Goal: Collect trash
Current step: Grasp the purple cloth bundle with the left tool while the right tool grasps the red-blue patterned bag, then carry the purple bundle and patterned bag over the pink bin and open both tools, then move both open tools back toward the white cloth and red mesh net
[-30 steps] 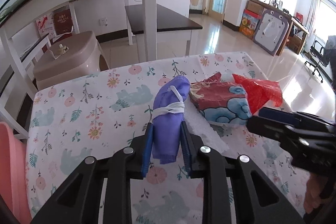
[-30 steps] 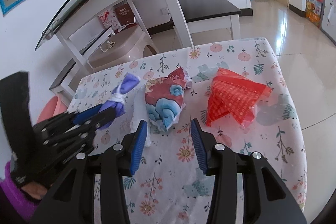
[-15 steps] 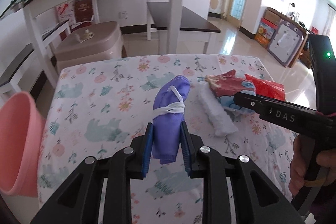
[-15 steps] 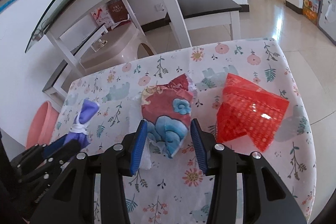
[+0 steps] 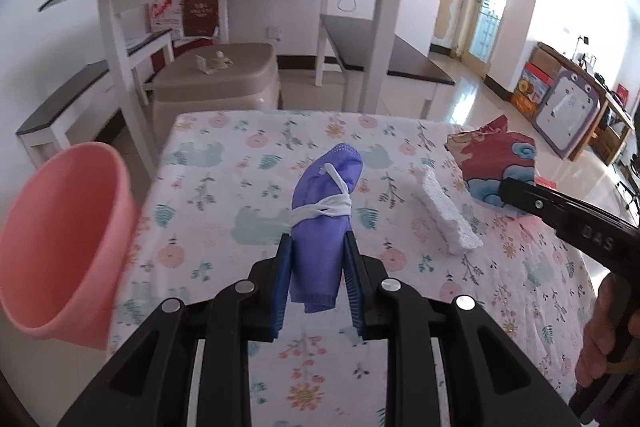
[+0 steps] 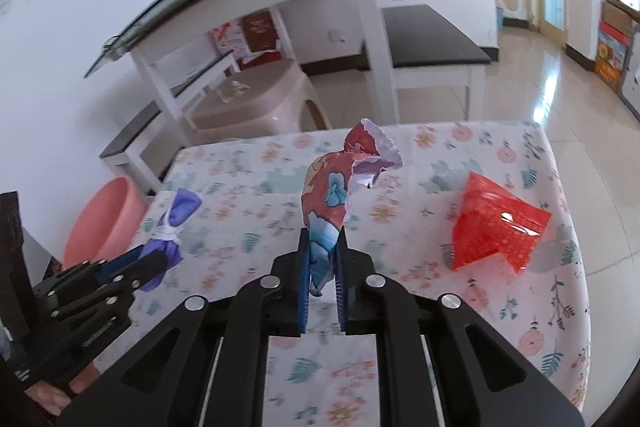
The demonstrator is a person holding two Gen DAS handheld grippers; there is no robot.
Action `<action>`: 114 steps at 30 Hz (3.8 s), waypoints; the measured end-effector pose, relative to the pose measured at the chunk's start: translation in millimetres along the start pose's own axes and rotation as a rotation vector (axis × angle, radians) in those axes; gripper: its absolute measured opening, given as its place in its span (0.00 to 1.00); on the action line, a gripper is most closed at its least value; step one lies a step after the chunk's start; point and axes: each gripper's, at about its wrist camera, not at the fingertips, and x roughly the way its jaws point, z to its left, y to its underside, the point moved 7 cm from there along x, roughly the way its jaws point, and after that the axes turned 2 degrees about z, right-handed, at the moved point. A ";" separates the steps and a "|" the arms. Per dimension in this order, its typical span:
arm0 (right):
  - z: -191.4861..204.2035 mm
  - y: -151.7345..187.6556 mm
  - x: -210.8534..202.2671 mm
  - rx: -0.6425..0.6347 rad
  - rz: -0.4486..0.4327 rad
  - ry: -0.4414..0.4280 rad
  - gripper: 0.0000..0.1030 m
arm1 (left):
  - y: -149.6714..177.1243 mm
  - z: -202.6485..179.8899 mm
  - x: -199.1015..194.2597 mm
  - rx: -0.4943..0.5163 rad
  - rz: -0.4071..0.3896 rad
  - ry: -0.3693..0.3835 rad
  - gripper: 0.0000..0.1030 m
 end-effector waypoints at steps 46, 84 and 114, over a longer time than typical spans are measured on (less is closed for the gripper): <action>309.7 18.7 56.3 -0.569 0.075 -0.299 0.11 | 37.8 245.2 -83.2 -0.402 -0.114 -0.373 0.23; 263.7 26.2 41.6 -0.471 0.098 -0.272 0.30 | 23.5 220.9 -89.2 -0.372 -0.160 -0.192 0.44; -52.5 38.8 -45.1 0.031 0.003 0.100 0.31 | -9.2 -82.3 17.4 0.014 0.075 0.157 0.44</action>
